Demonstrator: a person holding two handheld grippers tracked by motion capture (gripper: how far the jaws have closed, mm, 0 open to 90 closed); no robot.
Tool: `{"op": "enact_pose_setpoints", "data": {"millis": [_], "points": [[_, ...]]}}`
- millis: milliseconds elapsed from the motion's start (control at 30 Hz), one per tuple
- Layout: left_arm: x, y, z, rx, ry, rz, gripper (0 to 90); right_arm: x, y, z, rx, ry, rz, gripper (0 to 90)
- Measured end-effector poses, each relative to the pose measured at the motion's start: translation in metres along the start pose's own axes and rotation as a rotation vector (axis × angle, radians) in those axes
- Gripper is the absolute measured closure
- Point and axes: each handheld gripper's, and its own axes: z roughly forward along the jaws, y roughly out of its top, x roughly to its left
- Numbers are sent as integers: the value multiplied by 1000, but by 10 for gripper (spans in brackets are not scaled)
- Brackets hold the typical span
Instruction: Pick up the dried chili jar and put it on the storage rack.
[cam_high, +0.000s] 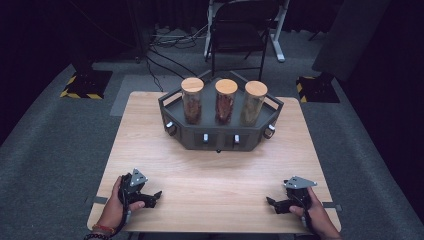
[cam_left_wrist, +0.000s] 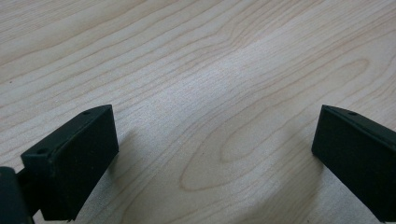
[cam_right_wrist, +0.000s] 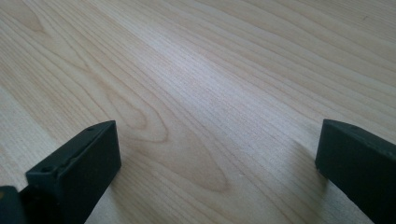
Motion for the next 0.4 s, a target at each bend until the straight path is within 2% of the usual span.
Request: {"op": "enact_pose_setpoints", "data": {"millis": [400], "points": [[0,0,0,-2,1,3,2,0,0,0,0,0,0,0]]}}
